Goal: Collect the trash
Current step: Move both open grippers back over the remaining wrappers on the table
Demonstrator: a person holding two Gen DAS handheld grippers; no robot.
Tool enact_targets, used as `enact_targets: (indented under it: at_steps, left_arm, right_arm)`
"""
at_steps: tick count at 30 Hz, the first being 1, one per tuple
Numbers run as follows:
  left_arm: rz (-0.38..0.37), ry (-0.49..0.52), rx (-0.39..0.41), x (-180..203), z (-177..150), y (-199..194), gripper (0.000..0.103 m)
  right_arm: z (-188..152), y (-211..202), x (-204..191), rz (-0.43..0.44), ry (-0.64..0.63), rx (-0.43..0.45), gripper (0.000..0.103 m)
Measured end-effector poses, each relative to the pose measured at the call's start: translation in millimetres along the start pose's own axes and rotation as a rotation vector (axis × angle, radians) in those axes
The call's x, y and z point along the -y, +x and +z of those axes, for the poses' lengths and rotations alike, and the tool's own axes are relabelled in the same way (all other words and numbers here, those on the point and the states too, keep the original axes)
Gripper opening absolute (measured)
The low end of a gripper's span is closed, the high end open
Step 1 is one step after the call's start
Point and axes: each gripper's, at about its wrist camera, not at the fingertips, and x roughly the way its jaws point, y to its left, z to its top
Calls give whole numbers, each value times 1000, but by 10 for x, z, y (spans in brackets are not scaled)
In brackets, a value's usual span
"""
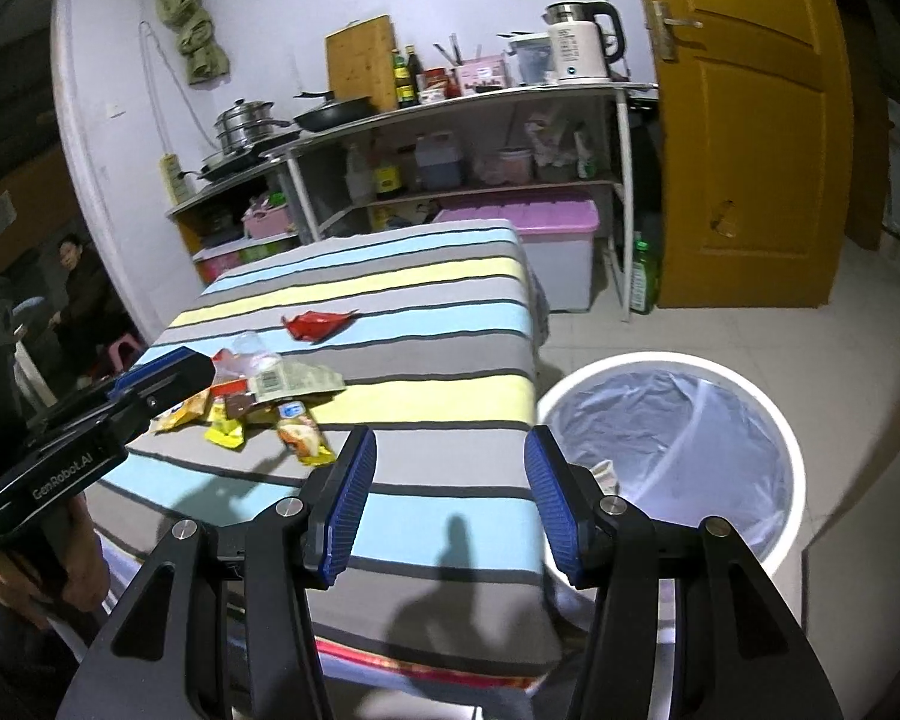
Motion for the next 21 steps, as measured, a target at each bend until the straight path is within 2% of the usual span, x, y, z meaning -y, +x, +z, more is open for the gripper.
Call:
enact_targets:
  at_steps: [13, 21]
  left_arm:
    - [92, -47, 15, -437, -99, -229, 30]
    - [136, -81, 12, -735, -156, -284, 36]
  right_arm:
    - [3, 231, -395, 70, -75, -38, 53]
    - [11, 411, -578, 105, -106, -65, 53]
